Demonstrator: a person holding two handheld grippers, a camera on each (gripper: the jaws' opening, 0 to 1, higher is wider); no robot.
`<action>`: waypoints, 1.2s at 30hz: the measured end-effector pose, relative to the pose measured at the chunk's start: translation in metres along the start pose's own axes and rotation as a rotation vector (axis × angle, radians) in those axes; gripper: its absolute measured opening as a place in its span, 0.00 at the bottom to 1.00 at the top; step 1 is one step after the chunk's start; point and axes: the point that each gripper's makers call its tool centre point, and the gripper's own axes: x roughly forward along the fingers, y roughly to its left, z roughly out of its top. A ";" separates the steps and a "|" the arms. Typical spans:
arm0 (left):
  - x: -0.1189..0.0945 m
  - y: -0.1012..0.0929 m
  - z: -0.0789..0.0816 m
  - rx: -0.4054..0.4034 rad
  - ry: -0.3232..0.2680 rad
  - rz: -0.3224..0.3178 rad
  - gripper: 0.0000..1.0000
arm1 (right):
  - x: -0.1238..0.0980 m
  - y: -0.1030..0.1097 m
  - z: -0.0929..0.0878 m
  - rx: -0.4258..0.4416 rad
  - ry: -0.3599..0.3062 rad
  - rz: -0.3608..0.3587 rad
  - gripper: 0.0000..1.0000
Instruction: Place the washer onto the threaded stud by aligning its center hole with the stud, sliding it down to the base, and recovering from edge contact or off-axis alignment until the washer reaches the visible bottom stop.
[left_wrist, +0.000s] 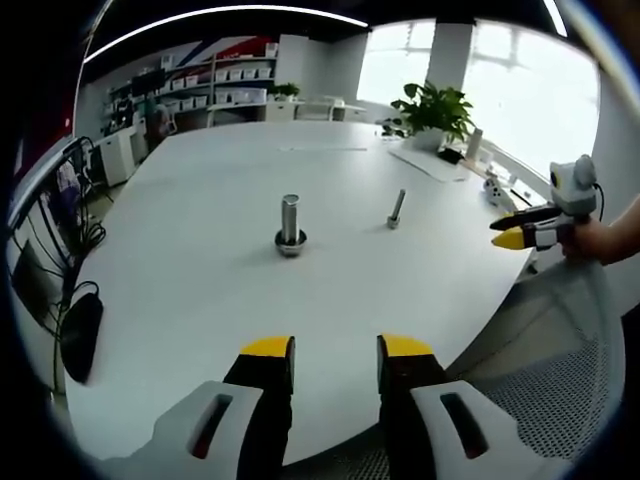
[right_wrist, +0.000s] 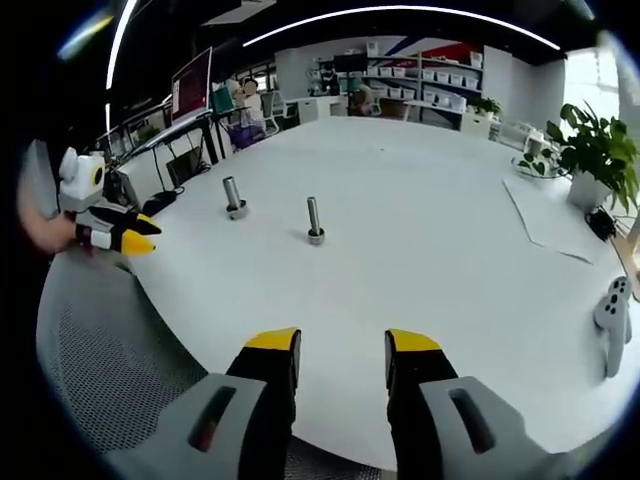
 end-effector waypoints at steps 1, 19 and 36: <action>0.000 0.000 0.000 -0.001 0.001 -0.001 0.31 | 0.000 0.000 0.000 0.001 -0.001 -0.001 0.36; 0.000 0.000 0.001 -0.003 -0.010 -0.002 0.31 | 0.000 -0.001 0.000 -0.004 0.000 -0.003 0.37; -0.002 0.000 0.002 -0.005 -0.014 -0.004 0.31 | 0.000 0.000 -0.001 -0.005 0.006 -0.007 0.37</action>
